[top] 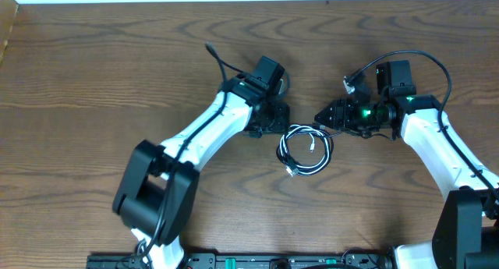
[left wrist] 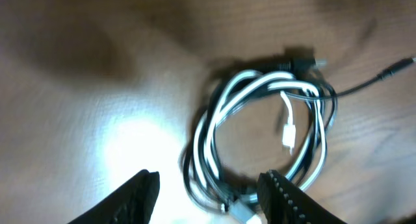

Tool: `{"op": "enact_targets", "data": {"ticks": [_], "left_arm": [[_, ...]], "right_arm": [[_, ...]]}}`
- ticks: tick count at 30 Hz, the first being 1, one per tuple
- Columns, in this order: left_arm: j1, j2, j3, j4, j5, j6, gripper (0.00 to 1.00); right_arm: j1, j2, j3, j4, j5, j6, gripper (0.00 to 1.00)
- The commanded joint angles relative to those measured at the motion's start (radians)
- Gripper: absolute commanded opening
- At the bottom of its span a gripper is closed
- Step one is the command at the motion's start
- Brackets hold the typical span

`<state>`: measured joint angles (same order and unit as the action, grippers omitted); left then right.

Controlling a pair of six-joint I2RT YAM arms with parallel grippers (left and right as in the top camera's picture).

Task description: Untangle cables

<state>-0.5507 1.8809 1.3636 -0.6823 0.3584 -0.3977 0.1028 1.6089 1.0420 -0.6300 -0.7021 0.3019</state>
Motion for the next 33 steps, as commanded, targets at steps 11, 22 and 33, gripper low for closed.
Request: {"op": "enact_targets", "data": {"ticks": [11,22,33], "left_arm": [[-0.012,-0.005,-0.114,-0.047,-0.087,-0.295,0.36],[-0.043,-0.005,-0.179,0.068,-0.027,-0.335,0.36],[-0.091,-0.005,-0.246,0.147,-0.030,-0.407,0.36]], "right_arm": [[0.002,-0.010,0.011,-0.020,0.005,-0.031,0.55],[0.002,-0.010,0.011,-0.029,0.019,-0.030,0.56],[0.002,-0.010,0.011,-0.037,0.019,-0.030,0.56]]}}
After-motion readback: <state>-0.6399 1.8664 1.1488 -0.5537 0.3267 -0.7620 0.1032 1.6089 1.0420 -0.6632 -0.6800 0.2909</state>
